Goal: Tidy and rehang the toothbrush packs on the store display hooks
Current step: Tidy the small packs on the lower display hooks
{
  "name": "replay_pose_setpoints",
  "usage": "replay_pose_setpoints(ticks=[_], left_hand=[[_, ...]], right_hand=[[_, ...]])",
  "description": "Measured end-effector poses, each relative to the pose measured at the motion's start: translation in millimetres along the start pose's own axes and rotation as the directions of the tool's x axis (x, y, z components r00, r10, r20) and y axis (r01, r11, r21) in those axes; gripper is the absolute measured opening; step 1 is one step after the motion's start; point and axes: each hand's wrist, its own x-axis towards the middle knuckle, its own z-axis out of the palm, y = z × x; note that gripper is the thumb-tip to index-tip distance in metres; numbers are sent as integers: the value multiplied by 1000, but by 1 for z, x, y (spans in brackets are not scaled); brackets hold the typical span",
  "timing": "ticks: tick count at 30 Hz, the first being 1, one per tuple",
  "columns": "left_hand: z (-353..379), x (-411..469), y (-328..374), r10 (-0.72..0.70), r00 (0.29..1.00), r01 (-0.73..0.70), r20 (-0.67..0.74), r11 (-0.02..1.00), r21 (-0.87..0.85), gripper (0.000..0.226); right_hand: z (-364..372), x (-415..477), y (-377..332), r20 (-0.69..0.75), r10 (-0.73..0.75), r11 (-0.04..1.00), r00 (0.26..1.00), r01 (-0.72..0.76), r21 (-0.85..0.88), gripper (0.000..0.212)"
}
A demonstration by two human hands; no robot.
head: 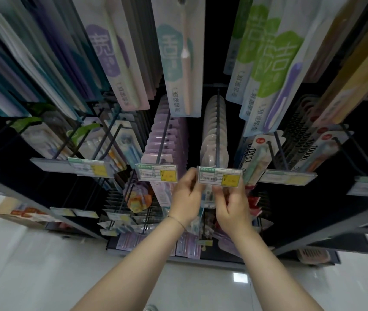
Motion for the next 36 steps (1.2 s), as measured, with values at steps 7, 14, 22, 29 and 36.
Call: replay_pose_setpoints(ticks=[7,14,22,29,36], left_hand=[[5,-1,8,-18,999,18,-34,1000,-2,15],[11,16,8,-146,986,146,-82,989,-8,15],[18,16,0,-239,959,252,-152,965,75,15],[33,-1,-29,-400,916,398,-24,903,160,8],[78,-1,-9,-290,942,268,168,953,141,16]], right_hand=[[-2,7,-8,-77,28,997,997,-33,-67,34],[1,30,-1,-30,233,971,972,-231,54,33],[0,24,6,-28,319,945,947,-316,85,55],[-29,15,26,-111,438,895,892,-445,-37,39],[-67,17,39,-203,426,896,882,-442,-44,14]])
